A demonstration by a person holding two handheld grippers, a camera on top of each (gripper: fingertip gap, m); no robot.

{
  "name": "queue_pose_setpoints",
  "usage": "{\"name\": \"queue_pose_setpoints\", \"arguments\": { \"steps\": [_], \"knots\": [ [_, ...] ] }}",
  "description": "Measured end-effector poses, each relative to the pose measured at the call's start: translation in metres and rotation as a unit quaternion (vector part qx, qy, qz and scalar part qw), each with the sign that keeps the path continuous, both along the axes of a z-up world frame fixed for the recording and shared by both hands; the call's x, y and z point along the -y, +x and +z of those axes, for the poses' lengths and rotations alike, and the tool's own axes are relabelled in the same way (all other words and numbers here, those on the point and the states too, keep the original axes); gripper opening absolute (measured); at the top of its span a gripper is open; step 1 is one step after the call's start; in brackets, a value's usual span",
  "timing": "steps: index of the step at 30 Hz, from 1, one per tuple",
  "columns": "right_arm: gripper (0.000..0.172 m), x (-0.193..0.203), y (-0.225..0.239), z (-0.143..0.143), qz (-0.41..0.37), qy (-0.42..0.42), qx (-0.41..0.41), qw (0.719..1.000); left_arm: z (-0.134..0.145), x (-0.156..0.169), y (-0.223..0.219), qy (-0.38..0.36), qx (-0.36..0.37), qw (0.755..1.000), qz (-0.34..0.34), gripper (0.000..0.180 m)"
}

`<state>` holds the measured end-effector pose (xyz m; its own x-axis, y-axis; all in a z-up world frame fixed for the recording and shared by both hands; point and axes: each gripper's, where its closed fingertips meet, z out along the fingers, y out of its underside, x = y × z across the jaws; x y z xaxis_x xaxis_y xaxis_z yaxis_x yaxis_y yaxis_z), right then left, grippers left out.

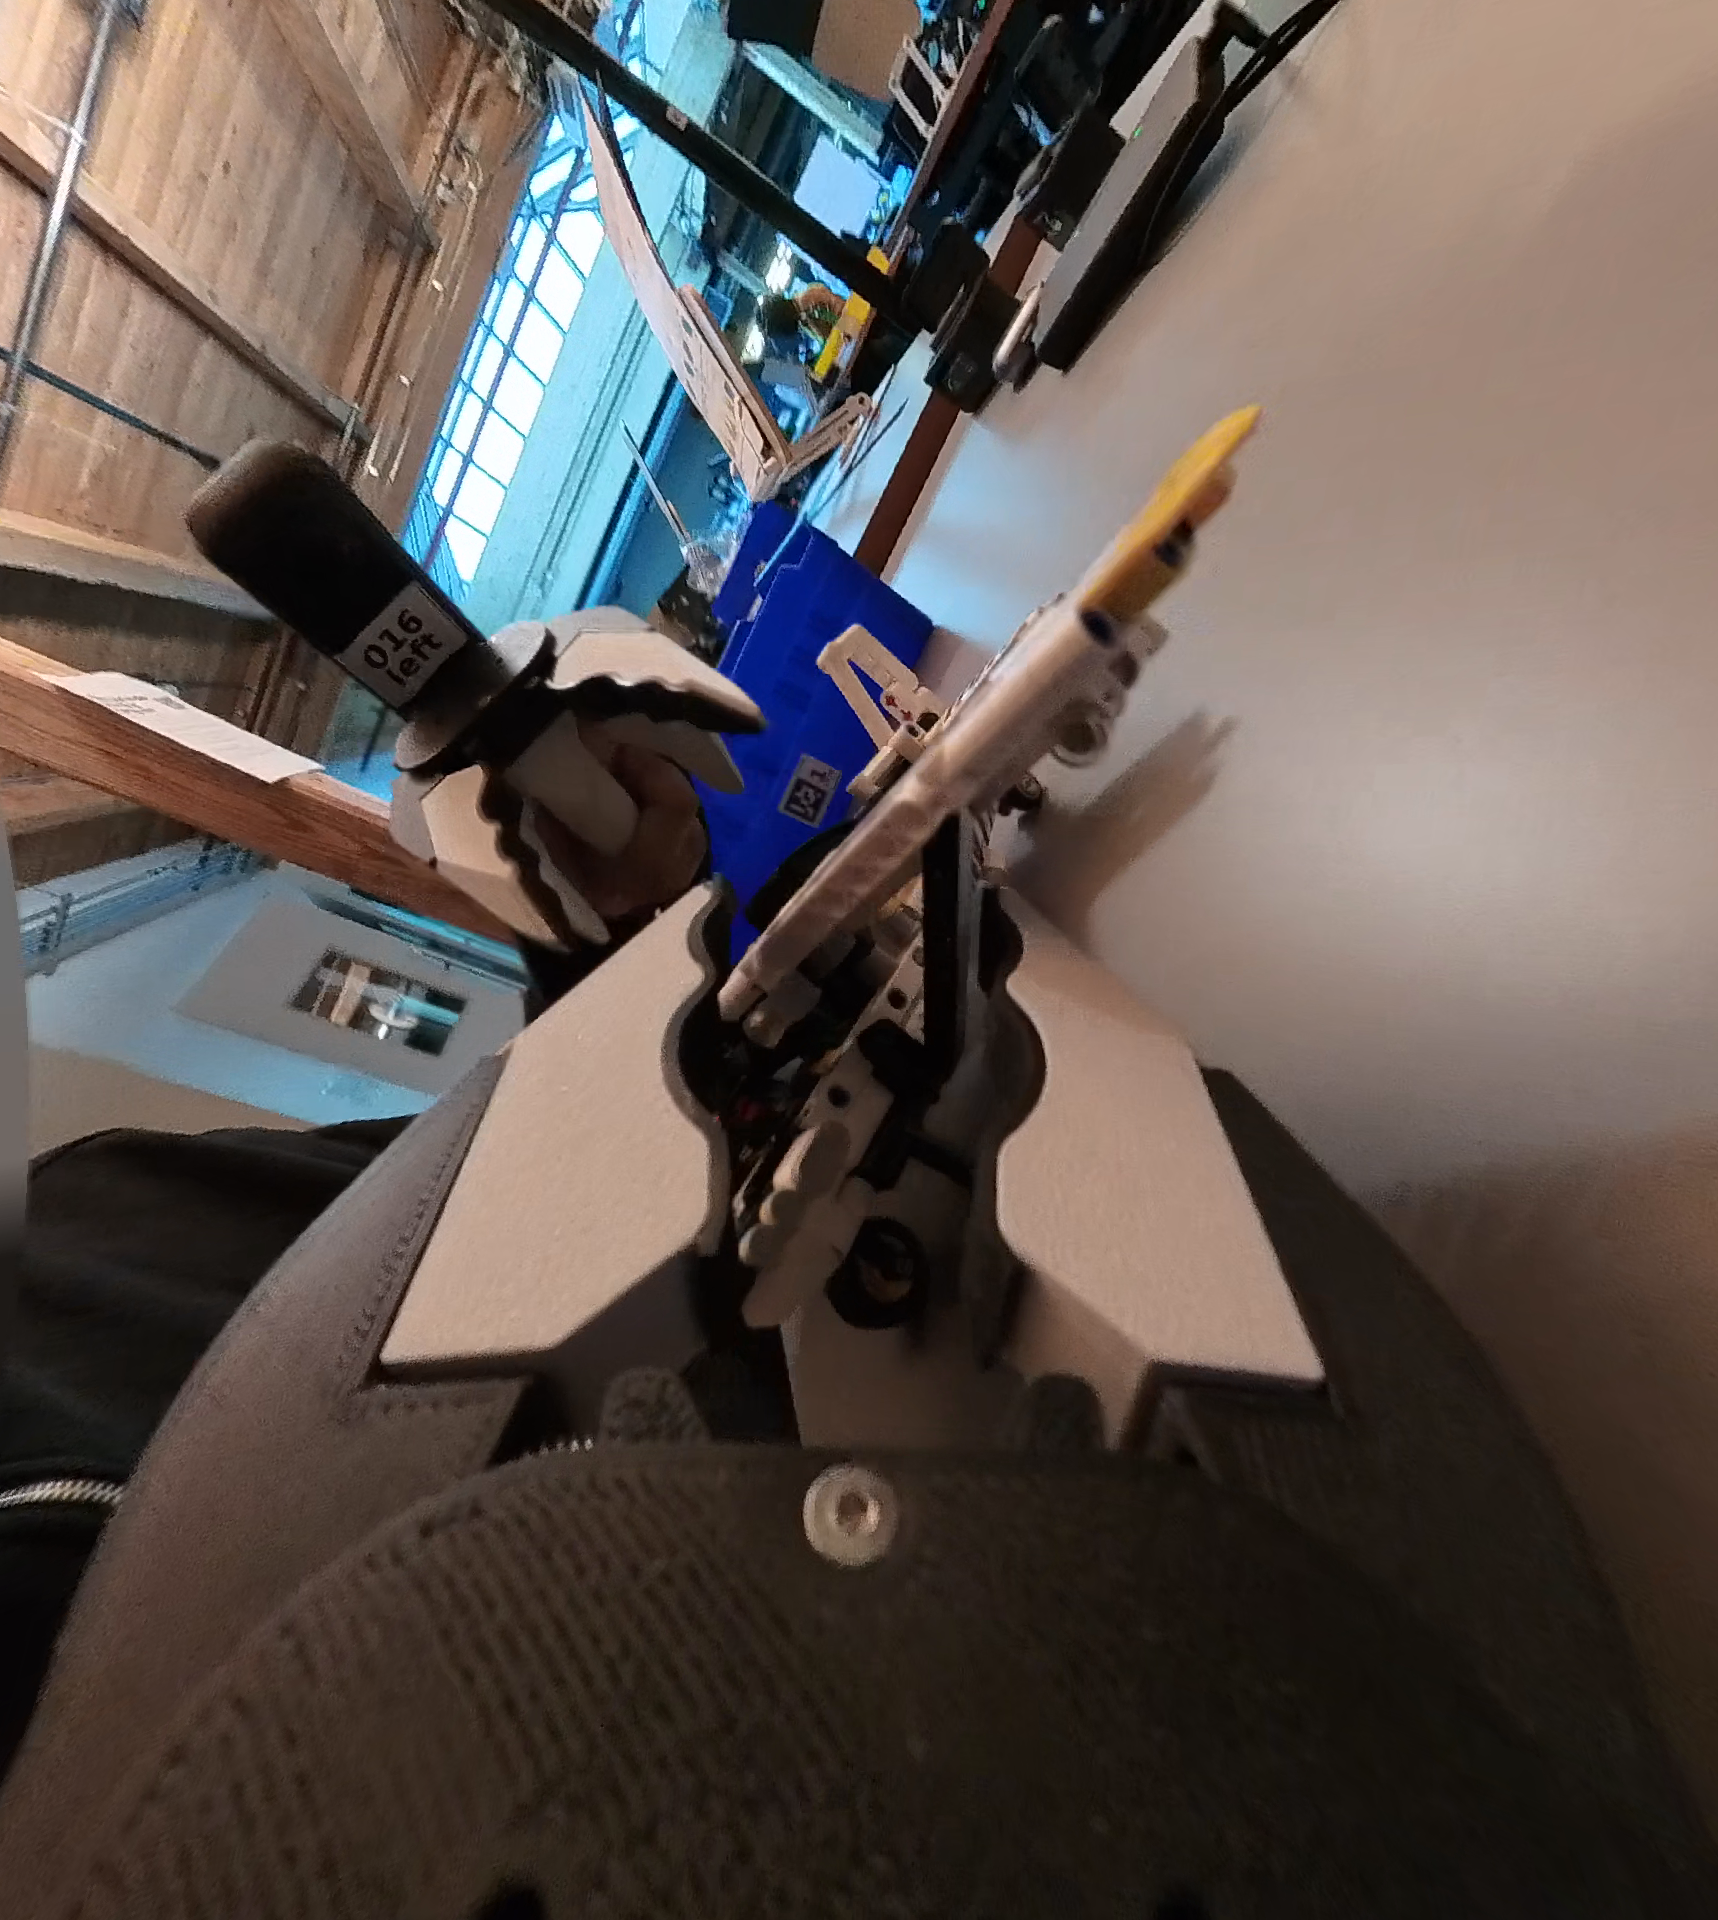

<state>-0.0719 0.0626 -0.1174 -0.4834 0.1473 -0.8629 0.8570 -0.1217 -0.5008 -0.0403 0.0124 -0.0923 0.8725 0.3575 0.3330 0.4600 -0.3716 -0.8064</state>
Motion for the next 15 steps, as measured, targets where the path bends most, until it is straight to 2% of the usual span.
{"name": "queue_pose_setpoints", "arguments": {
  "steps": [3,6,8,11,15],
  "knots": [
    [0.047,-0.013,0.002,-0.005,-0.019,-0.01,0.01,1.0,0.009,0.015,0.005,0.004,-0.062,0.997,-0.053,0.07],
    [0.046,-0.02,0.007,-0.008,-0.028,-0.015,0.014,0.999,-0.011,0.024,0.002,-0.074,-0.139,0.983,-0.094,0.066],
    [0.046,-0.019,0.012,-0.006,-0.026,-0.025,0.016,0.999,-0.017,0.02,-0.001,-0.083,-0.176,0.974,-0.12,0.066],
    [0.046,-0.015,0.02,-0.001,-0.018,-0.029,0.012,0.999,-0.02,0.012,-0.003,-0.048,-0.156,0.976,-0.147,0.055],
    [0.046,-0.014,0.027,0.004,-0.017,-0.008,-0.009,1.0,-0.032,0.014,-0.01,-0.072,-0.146,0.976,-0.147,0.048]
  ]
}}
